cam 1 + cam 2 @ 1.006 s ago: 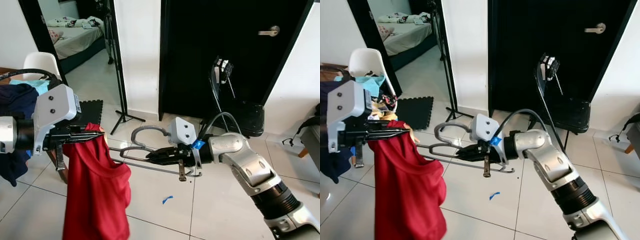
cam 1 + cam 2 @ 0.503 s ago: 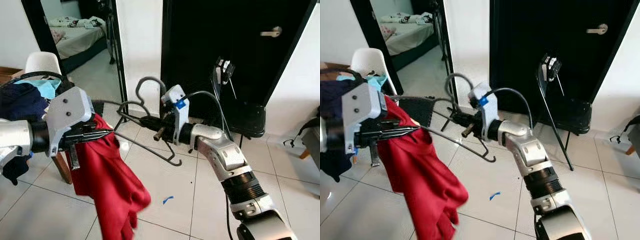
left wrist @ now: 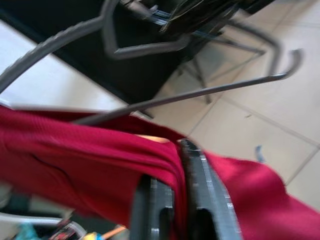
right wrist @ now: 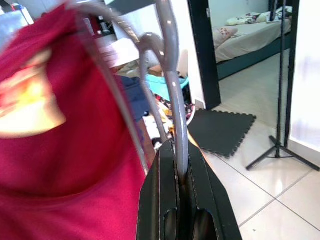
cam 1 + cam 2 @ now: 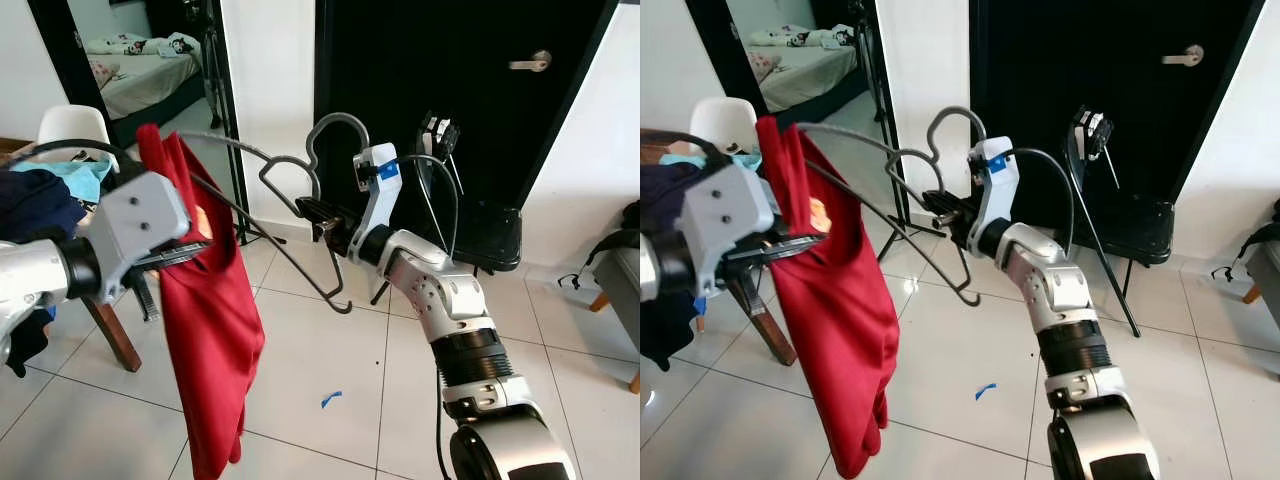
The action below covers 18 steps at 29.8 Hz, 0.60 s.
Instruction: Hang hanger
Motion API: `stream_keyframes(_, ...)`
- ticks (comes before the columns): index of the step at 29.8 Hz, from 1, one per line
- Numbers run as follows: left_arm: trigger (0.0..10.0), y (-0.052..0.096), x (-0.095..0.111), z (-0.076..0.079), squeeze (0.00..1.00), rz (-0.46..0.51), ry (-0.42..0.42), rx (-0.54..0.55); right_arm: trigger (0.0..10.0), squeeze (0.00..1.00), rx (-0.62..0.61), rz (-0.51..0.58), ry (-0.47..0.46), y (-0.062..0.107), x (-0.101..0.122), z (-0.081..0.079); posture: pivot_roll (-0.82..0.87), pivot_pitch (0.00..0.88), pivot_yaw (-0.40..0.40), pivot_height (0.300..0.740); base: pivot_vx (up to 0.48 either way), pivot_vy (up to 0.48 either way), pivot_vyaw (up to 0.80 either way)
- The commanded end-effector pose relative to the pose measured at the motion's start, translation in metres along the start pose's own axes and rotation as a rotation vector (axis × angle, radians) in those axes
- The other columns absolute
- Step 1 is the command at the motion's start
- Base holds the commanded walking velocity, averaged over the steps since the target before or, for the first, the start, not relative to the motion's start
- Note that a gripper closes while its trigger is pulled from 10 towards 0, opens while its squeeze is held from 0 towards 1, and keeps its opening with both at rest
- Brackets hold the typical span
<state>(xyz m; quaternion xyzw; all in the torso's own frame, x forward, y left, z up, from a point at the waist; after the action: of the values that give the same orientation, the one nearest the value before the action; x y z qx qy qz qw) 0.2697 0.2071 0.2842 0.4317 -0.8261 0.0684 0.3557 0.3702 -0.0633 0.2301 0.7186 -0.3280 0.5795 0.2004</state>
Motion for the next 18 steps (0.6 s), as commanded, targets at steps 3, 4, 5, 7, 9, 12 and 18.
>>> stream_keyframes(3,9.8,-0.001,0.002,-0.005,0.77,0.020,-0.027,0.053,10.0,0.00,-0.022,0.053,-0.019,-0.001,0.012,0.001,0.04,0.000,-0.001,0.740,0.000,0.000,0.00)
stream_keyframes(4,10.0,0.002,0.003,-0.015,1.00,0.023,-0.042,0.124,10.0,0.00,-0.002,0.062,-0.020,-0.001,0.013,-0.001,0.04,0.000,-0.001,0.740,0.000,0.000,0.00)
stream_keyframes(5,10.0,0.002,0.003,-0.015,1.00,0.023,-0.042,0.124,10.0,0.00,-0.002,0.062,-0.020,-0.001,0.013,-0.001,0.04,0.000,-0.001,0.740,0.000,0.000,0.00)
stream_keyframes(7,10.0,0.005,0.005,-0.024,1.00,0.028,-0.064,0.196,10.0,0.00,0.020,0.072,-0.019,-0.001,0.014,-0.004,0.04,0.000,-0.001,0.740,0.000,0.000,0.00)
stream_keyframes(9,10.0,0.010,0.011,-0.040,1.00,0.042,-0.122,0.315,10.0,0.00,0.055,0.094,-0.025,-0.001,0.016,-0.009,0.04,0.000,0.000,0.740,0.000,0.000,0.00)
stream_keyframes(12,10.0,0.011,0.013,-0.044,1.00,0.046,-0.138,0.344,10.0,0.00,0.062,0.100,-0.028,-0.001,0.017,-0.010,0.04,0.000,0.000,0.740,0.000,0.000,0.00)
stream_keyframes(18,10.0,0.013,0.021,-0.057,1.00,0.103,-0.156,0.488,10.0,0.00,0.099,0.135,-0.032,-0.001,0.021,-0.016,0.03,0.000,0.005,0.740,0.000,0.000,0.00)
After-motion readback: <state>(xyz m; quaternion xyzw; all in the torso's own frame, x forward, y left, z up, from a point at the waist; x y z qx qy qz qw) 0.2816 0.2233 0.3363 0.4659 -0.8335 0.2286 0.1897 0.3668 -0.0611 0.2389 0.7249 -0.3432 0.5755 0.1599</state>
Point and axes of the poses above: a point about 5 cm out from each wrist's last joint towards the gripper, its own y axis pointing back from the gripper into the wrist, its own x axis along the axis of the wrist's last joint, z = x × y, the point moved 1 cm from there along -y, pointing out of the wrist towards the gripper, and after that the axes turned 3 degrees about -y, right-handed, at the moved point
